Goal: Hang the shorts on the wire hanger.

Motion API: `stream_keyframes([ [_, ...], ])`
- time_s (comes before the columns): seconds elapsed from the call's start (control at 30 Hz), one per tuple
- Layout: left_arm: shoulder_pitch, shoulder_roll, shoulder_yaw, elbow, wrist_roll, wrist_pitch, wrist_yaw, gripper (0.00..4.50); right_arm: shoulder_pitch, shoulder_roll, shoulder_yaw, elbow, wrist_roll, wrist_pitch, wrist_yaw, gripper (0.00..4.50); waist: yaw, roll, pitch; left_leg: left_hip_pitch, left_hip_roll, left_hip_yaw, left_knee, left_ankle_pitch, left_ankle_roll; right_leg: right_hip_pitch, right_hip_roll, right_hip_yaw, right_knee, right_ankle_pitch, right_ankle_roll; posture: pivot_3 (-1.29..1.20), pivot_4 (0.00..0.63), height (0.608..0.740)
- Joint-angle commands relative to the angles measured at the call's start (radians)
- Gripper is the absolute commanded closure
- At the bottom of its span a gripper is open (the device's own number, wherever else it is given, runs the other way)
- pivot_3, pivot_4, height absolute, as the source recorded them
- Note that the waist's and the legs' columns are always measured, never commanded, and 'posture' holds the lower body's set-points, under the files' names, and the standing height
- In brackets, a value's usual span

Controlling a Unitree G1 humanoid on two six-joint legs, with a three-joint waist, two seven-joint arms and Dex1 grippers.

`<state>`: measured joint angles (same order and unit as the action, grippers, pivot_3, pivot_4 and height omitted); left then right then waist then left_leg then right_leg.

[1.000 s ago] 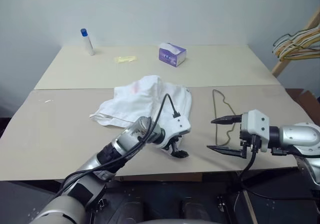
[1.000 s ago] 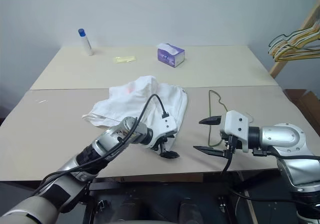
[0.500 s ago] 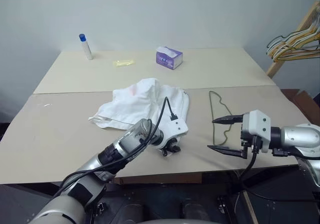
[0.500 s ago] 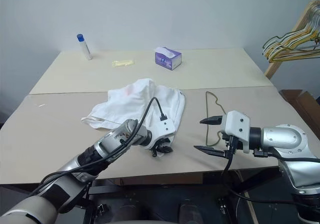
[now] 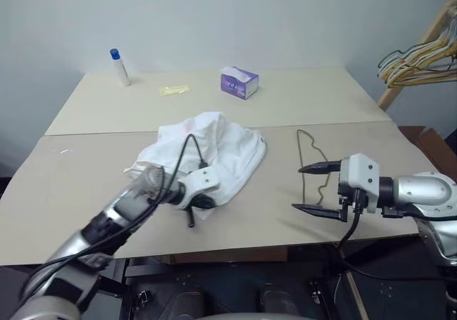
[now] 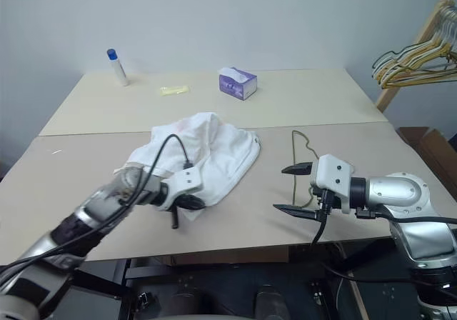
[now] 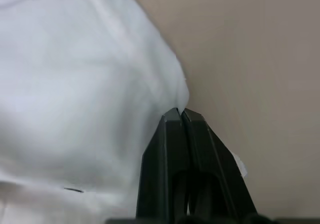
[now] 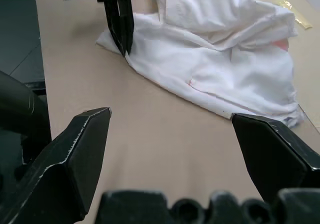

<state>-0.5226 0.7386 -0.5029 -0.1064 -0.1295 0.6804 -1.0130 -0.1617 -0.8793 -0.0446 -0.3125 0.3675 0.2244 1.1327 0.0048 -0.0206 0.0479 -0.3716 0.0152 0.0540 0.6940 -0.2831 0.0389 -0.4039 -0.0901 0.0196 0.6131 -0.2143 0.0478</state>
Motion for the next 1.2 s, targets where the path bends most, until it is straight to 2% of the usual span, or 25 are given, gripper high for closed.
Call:
stream_keyframes([
  [0.03,0.057,0.089,0.152,-0.044,-0.046,-0.193,-0.078,4.45,-0.065,0.04,0.083,0.065,-0.145,-0.137,-0.046,0.0,0.007,0.0,0.0,0.0,0.0,0.0,0.0,0.0,0.0,0.0,0.0,0.0,0.0,0.0,0.0,0.08,0.015,0.74],
  [0.1,0.124,0.14,0.252,-0.048,-0.086,-0.312,-0.119,4.45,-0.124,0.081,0.163,0.162,-0.291,-0.231,-0.118,0.0,0.006,0.0,0.0,0.0,0.0,0.001,0.0,0.0,0.0,-0.001,-0.001,0.0,0.0,0.0,0.0,0.09,0.015,0.74],
  [0.2,0.188,0.199,0.363,-0.065,-0.138,-0.371,-0.173,4.45,-0.222,0.153,0.254,0.334,-0.463,-0.339,-0.236,0.0,0.008,0.0,0.0,-0.001,0.0,0.003,0.0,0.0,0.0,-0.001,-0.002,-0.001,0.0,0.0,0.0,0.11,0.017,0.74],
  [0.43,0.285,0.267,0.584,-0.132,-0.226,-0.344,-0.175,4.45,-0.451,0.288,0.432,0.771,-0.796,-0.599,-0.547,0.0,0.025,0.0,0.0,-0.003,0.0,0.006,0.0,0.0,-0.001,-0.002,-0.002,-0.002,0.001,0.0,0.0,0.18,0.018,0.74],
  [0.6,0.322,0.27,0.618,-0.182,-0.214,-0.316,-0.13,4.45,-0.564,0.318,0.514,1.031,-0.938,-0.709,-0.707,0.0,0.042,0.0,0.0,-0.002,-0.001,0.007,-0.001,0.001,-0.002,-0.002,-0.002,-0.003,0.001,0.0,0.0,0.24,0.016,0.74],
  [0.7,0.345,0.255,0.585,-0.246,-0.227,-0.262,-0.111,4.45,-0.604,0.331,0.519,1.118,-0.942,-0.747,-0.732,0.0,0.049,0.0,0.0,0.0,-0.001,0.007,-0.001,0.001,-0.002,0.0,-0.002,-0.003,0.002,0.0,0.0,0.25,0.016,0.74],
  [0.8,0.358,0.241,0.489,-0.314,-0.232,-0.167,-0.109,3.9,-0.611,0.337,0.493,1.123,-0.885,-0.773,-0.685,0.0,0.058,-0.001,-0.001,0.001,0.0,0.006,-0.001,0.001,-0.002,0.001,-0.002,-0.003,0.002,0.0,0.0,0.25,0.014,0.74],
  [0.87,0.339,0.234,0.414,-0.321,-0.179,-0.134,-0.083,3.33,-0.603,0.33,0.485,1.102,-0.861,-0.789,-0.652,0.0,0.061,-0.001,-0.001,0.0,0.0,0.006,-0.001,0.001,-0.002,0.001,-0.001,-0.003,0.002,0.0,0.0,0.24,0.015,0.74],
  [1.2,0.185,0.122,0.081,-0.15,0.192,-0.176,0.066,0.06,-0.555,0.282,0.455,0.997,-0.77,-0.83,-0.514,0.0,0.065,-0.001,-0.001,0.0,-0.001,0.006,-0.002,0.001,-0.002,0.0,-0.001,-0.003,0.002,0.0,0.0,0.2,0.011,0.74],
])
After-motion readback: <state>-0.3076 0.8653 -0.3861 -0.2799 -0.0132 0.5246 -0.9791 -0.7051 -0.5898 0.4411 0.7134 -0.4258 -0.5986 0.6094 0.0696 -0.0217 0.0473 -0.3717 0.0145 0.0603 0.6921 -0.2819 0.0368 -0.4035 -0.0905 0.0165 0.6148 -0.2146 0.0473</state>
